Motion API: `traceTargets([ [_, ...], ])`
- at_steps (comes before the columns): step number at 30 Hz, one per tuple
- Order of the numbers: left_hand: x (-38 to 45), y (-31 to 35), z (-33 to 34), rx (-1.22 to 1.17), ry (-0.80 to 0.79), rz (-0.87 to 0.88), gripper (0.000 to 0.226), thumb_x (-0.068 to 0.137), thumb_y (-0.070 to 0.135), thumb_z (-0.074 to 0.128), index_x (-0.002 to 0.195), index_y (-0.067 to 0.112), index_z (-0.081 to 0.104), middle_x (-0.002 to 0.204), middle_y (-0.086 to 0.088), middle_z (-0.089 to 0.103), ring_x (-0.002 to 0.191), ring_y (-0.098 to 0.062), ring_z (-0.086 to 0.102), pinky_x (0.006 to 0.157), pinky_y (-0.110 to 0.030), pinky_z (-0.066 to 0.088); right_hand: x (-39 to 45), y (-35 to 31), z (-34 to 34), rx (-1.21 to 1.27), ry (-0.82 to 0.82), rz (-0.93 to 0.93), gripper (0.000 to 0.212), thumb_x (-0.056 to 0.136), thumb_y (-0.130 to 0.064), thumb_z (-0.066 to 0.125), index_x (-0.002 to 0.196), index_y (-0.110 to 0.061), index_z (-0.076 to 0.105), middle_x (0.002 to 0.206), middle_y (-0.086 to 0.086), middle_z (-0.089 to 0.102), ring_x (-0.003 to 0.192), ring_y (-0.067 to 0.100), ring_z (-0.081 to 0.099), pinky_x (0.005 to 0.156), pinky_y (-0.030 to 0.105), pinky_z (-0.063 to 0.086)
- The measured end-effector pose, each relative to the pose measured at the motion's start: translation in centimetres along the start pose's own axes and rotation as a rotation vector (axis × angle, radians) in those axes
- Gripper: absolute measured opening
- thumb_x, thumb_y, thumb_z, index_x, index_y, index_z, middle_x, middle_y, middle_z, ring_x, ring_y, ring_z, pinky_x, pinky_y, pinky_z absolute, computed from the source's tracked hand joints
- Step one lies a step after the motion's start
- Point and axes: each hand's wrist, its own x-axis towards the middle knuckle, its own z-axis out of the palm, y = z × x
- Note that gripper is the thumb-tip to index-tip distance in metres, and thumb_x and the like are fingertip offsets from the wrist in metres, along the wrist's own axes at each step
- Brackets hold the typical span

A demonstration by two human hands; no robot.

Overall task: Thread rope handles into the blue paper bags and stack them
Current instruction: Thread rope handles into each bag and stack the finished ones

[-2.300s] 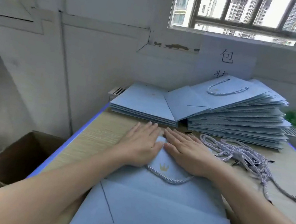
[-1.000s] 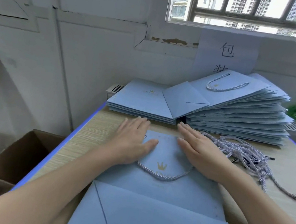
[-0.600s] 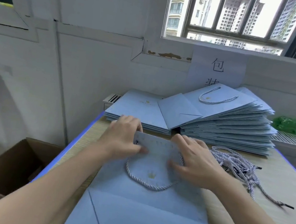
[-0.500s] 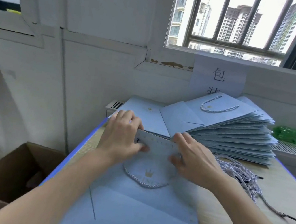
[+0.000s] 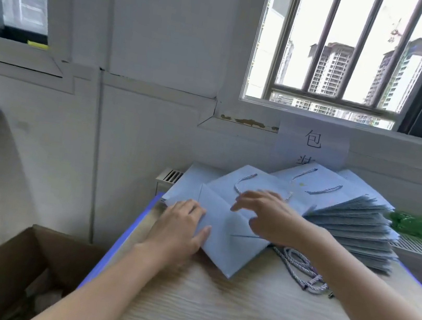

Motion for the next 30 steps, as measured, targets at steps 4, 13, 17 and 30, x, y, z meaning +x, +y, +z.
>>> traceTargets([
  [4,0.1,-0.1,0.4,-0.011,-0.052,-0.056,0.052,0.099,0.046,0.036,0.143,0.019,0.034,0.153,-0.005,0.025,0.140,-0.020,0.023,0.113,-0.028,0.016,-2.5,-1.0,2.6,-0.139,-0.257,-0.108,0.081,0.082,-0.014,0.051,0.146,-0.042,0.011,0.157,-0.011,0.000,0.144,0.012,-0.001,0.117,0.040,0.002],
  [13,0.1,1.1,1.1,-0.132,0.012,-0.072,0.062,0.100,0.045,0.028,0.152,0.016,0.011,0.160,-0.002,0.004,0.147,-0.012,0.000,0.117,-0.026,0.000,-0.5,2.8,2.3,-0.490,0.078,0.121,0.065,0.091,-0.013,0.049,0.147,-0.028,0.019,0.143,0.019,0.033,0.124,0.039,0.042,0.099,0.046,0.040],
  [17,0.3,1.2,1.6,-0.074,-0.074,-0.055,0.061,0.101,0.045,0.026,0.152,0.015,0.012,0.160,-0.002,0.007,0.147,-0.010,0.001,0.116,-0.025,-0.002,0.9,5.4,1.1,-0.181,-0.226,0.296,0.070,0.091,-0.026,0.053,0.148,-0.036,0.013,0.155,0.005,0.011,0.144,0.026,0.001,0.113,0.056,0.006],
  [30,3.0,0.2,3.2,-0.018,-0.214,-0.063,0.060,0.102,0.045,0.022,0.153,0.019,0.004,0.161,0.002,-0.003,0.146,-0.009,-0.010,0.117,-0.031,-0.011,0.6,5.3,3.0,-0.290,-0.175,0.290,0.047,0.098,-0.053,0.026,0.143,-0.040,0.024,0.150,0.001,0.018,0.141,0.023,0.011,0.110,0.062,0.010],
])
